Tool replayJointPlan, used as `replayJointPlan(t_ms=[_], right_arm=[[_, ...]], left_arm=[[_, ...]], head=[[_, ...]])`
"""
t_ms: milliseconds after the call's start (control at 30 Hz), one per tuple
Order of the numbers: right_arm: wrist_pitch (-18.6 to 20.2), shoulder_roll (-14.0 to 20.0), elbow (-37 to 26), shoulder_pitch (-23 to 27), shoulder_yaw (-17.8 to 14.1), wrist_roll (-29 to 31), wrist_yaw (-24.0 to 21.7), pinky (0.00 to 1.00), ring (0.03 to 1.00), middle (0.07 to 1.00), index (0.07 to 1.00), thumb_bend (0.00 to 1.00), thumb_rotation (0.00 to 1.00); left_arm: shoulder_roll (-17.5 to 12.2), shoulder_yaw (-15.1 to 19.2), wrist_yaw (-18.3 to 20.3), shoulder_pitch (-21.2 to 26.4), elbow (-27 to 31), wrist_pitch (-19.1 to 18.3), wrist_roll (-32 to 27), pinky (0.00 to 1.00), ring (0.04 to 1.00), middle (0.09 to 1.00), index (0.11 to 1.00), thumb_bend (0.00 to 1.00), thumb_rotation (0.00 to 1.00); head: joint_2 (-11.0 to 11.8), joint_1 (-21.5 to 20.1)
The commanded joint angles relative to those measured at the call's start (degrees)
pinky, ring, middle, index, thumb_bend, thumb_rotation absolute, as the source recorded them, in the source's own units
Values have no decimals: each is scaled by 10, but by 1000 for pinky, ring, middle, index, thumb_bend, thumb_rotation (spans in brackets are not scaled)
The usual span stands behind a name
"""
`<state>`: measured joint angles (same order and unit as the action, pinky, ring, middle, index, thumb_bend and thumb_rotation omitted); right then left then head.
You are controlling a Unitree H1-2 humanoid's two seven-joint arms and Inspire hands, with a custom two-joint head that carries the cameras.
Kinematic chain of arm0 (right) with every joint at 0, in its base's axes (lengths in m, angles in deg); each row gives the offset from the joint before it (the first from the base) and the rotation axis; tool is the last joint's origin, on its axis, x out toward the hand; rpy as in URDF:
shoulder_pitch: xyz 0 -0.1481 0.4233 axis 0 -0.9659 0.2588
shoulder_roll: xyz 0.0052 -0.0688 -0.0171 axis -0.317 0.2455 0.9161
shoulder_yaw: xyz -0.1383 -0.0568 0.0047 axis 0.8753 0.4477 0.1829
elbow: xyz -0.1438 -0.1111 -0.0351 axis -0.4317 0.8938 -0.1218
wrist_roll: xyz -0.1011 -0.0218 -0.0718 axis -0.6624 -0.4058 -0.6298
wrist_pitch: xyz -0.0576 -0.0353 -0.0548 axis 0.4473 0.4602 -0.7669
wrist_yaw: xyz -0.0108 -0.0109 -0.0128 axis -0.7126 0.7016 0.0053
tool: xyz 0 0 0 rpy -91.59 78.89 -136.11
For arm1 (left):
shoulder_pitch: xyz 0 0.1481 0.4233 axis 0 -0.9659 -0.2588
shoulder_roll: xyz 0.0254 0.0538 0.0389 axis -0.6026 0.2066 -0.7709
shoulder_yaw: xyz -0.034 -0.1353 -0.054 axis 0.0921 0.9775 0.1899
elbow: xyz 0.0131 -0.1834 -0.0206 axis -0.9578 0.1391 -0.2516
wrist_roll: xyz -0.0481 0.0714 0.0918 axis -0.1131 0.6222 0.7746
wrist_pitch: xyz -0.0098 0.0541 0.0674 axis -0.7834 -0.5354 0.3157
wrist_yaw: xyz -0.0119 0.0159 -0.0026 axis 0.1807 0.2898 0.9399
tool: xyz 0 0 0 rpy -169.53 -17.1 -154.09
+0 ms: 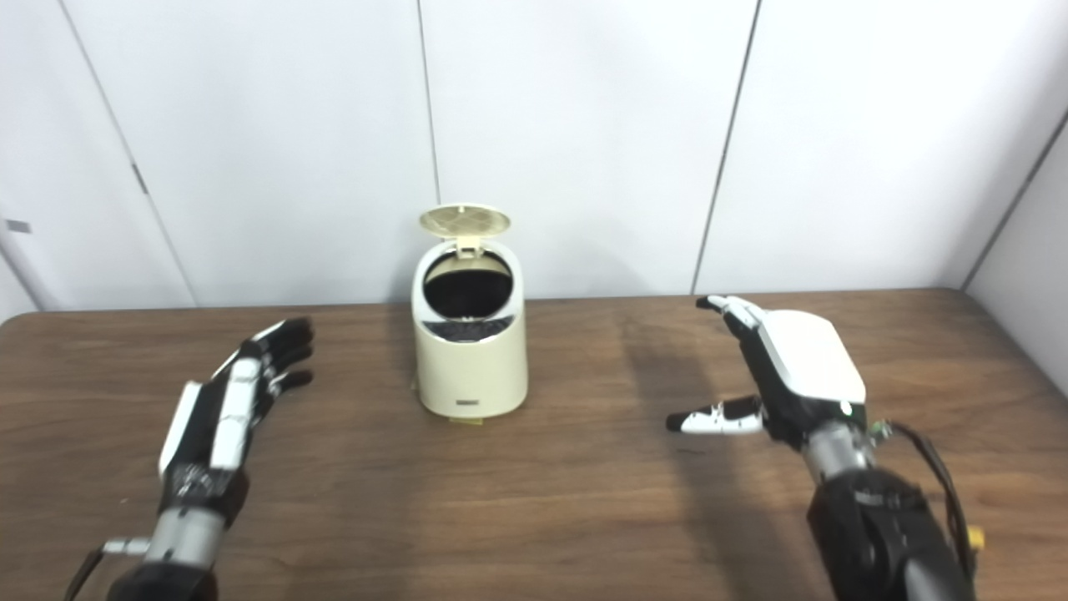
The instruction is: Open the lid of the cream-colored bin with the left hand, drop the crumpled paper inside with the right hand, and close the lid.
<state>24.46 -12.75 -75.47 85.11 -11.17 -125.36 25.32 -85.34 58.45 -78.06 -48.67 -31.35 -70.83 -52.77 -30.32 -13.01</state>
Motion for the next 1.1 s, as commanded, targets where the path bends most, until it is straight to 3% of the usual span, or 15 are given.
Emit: replayJointPlan(t_ms=[0,267,467,767,1067], right_arm=[[9,18,-2,42,-5,0,-11,690,837,886,869,945,459],[67,45,65,99,17,-99,-32,688,862,925,864,966,374],[97,54,131,134,12,-90,-39,689,881,919,846,956,299],[117,59,206,164,29,-84,-27,733,916,931,840,948,315],[112,62,249,178,37,-53,-9,660,894,931,831,953,307]], left_arm=[[-5,1,4,13,4,38,-21,822,852,848,845,606,1000],[-14,2,6,5,-16,60,-32,822,857,852,834,625,1000],[-28,7,8,4,-11,62,-36,837,865,864,850,596,1000],[-41,16,11,10,-15,53,-56,858,873,869,853,581,1000],[-46,19,9,17,-11,35,-65,874,890,871,843,617,1000]], head=[[0,-1],[4,-11],[5,-45],[4,-83],[5,-91]])
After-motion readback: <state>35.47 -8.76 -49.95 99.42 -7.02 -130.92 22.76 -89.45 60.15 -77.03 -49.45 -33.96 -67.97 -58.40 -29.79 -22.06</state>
